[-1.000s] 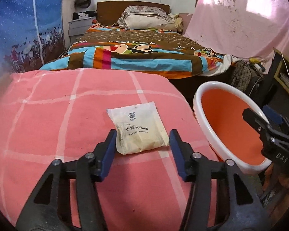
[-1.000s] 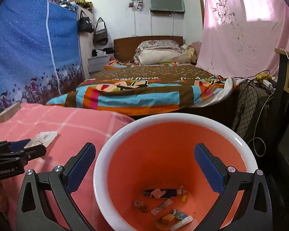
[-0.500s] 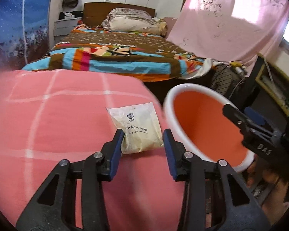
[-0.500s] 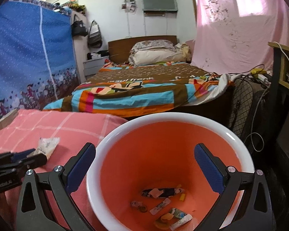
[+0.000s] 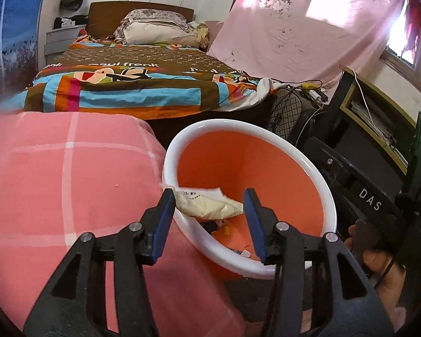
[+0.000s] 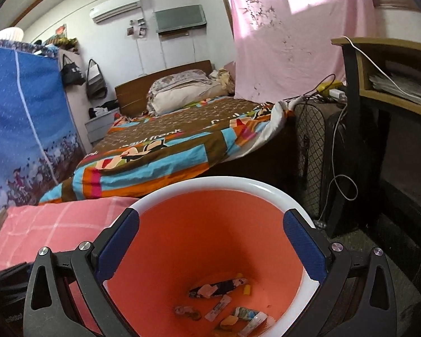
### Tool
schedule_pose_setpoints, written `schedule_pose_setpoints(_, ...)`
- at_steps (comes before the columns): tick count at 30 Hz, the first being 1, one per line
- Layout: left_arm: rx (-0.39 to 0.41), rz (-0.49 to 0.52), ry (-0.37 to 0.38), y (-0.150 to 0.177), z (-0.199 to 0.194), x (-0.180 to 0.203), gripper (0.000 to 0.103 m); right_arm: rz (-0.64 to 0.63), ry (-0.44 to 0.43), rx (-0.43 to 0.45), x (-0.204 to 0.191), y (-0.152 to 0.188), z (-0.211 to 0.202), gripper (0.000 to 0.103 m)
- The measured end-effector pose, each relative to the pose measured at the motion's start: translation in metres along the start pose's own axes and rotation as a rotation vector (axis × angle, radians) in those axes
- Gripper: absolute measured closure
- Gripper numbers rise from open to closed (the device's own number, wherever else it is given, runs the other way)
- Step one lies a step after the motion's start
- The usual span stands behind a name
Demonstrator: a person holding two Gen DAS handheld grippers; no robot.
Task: Collect trash
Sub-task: 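Carry the white packet over the bucket and open the left tool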
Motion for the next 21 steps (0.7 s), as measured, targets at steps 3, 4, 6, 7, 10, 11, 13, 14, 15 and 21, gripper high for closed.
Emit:
schedule_pose_setpoints(3,0.023,-0.023,0.001,-0.002,-0.006,-0.004,0.046,-0.005,-0.006,0.012,-0.003,-0.002,-0.003,0.0)
schedule_pose_setpoints(4,0.037,-0.031,0.003,-0.005,-0.01,-0.005,0.046,-0.009,-0.009,0.018,-0.005,-0.003,-0.004,0.0)
schedule_pose_setpoints(6,0.054,-0.041,0.005,-0.008,-0.015,-0.005,0.045,-0.016,-0.016,0.031,-0.008,-0.005,-0.006,0.0)
schedule_pose_setpoints(7,0.063,-0.046,0.012,-0.01,-0.018,-0.005,0.044,-0.019,-0.019,0.037,-0.01,-0.006,-0.008,0.0)
schedule_pose_setpoints(10,0.085,-0.053,0.016,-0.014,-0.023,-0.002,0.042,-0.025,-0.025,0.052,-0.017,-0.008,-0.011,0.0)
schedule_pose_setpoints(11,0.089,-0.058,0.02,-0.015,-0.025,-0.001,0.042,-0.025,-0.025,0.054,-0.017,-0.008,-0.012,0.0)
schedule_pose_setpoints(13,0.109,-0.063,0.025,-0.017,-0.031,0.001,0.041,-0.022,-0.024,0.059,-0.016,-0.009,-0.013,0.0)
schedule_pose_setpoints(14,0.124,-0.06,0.021,-0.017,-0.034,0.001,0.041,-0.02,-0.024,0.062,-0.017,-0.009,-0.014,0.0)
schedule_pose_setpoints(15,0.147,-0.054,0.013,-0.019,-0.038,0.001,0.04,-0.019,-0.024,0.068,-0.016,-0.009,-0.016,0.0)
schedule_pose_setpoints(21,0.241,-0.063,-0.047,-0.027,-0.059,-0.017,0.026,-0.038,-0.03,0.101,-0.02,-0.011,-0.022,0.0)
Point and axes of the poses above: each gripper's, at about its wrist camera, not at the fingertips, and z roughly the way its jaws point, x to its right, y to its underside, the point moved 9 cm from there along z, roughly the way its jaws point, and after that the axes turned 11 degrees about -z, right-handed, at the moved point
